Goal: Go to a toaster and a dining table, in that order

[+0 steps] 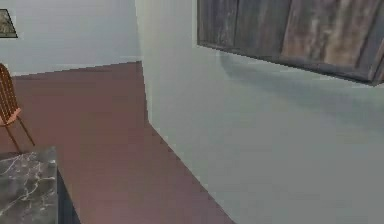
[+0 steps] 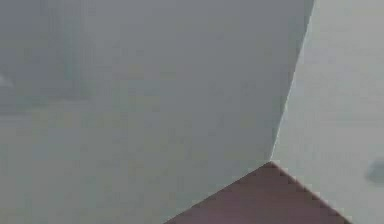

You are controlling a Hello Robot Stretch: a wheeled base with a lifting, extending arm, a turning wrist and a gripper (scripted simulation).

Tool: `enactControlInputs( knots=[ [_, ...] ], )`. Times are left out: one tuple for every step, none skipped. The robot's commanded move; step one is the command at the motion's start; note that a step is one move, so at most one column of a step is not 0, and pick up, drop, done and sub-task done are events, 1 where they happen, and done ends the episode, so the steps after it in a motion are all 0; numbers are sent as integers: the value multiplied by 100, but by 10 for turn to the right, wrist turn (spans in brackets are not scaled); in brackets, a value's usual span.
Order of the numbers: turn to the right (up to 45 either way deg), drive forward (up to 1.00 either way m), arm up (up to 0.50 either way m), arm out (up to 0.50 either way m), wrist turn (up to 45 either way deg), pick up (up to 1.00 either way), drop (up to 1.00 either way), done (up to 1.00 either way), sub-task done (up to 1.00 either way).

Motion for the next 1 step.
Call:
enactControlInputs(
  knots=[
    [-300,0,0,0,0,0,0,0,0]
  ],
)
